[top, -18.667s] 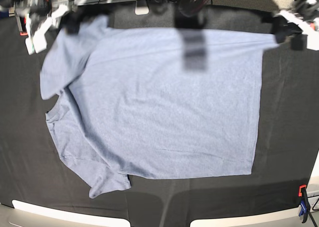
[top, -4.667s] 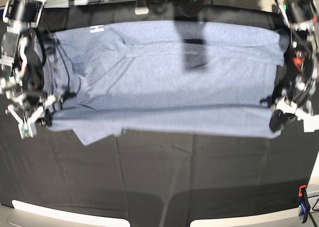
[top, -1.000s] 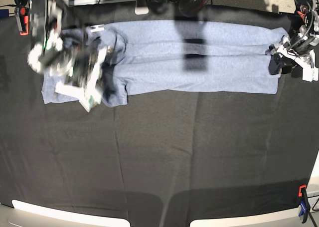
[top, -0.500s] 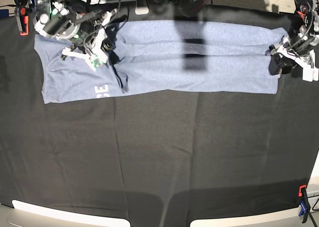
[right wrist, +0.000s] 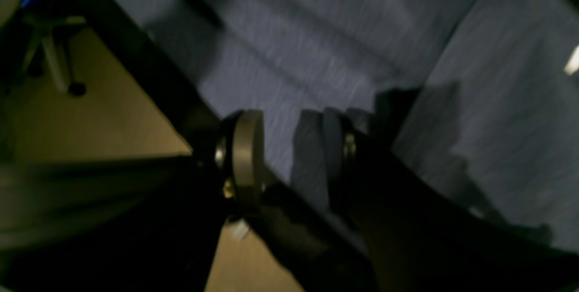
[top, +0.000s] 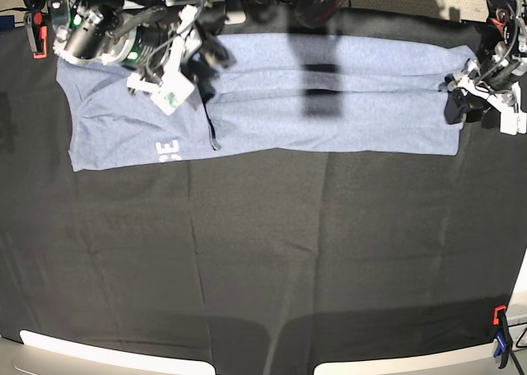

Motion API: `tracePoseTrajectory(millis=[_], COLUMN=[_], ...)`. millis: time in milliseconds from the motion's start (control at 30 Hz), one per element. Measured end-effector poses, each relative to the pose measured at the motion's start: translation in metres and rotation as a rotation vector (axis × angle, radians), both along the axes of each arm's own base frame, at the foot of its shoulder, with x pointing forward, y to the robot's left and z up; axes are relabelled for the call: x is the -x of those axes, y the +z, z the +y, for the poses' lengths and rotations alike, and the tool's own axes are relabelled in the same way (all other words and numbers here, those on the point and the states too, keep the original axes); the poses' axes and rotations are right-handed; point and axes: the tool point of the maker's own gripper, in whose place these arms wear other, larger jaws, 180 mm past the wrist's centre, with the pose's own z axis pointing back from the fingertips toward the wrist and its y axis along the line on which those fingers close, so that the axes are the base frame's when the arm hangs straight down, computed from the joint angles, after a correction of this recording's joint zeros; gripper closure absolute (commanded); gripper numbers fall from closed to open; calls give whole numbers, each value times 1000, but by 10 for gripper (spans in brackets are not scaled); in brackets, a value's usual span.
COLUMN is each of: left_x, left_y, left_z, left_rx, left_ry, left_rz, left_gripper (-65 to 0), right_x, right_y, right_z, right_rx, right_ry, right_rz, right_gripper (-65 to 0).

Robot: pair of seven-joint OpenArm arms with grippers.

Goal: Layout the t-shirt on the table in an organized manner, then fold the t-shirt properly
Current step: 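Release the folded edge and smooth the fold with the right gripper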

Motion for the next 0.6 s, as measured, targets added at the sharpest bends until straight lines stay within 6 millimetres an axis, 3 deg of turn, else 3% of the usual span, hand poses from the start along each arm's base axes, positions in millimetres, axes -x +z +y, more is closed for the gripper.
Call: tracePoseTrajectory(millis=[100, 267, 433, 600], left_x=[0, 4, 7, 13], left_y=[0, -7, -10, -18], left_z=[0, 6, 5, 5], left_rx=[-1, -37, -38, -21], left_ry=[0, 14, 9, 6], left_rz=[0, 36, 62, 100], left_gripper=[-282, -282, -282, -282], right_x=[-16, -48, -56, -59], right_y=[12, 30, 42, 48], right_z=[-14, -65, -111, -129], right_rx=[15, 91, 154, 174], right_ry=[-45, -190, -317, -369], right_rz=[-60, -155, -198, -219], right_gripper=[-214, -214, -214, -214])
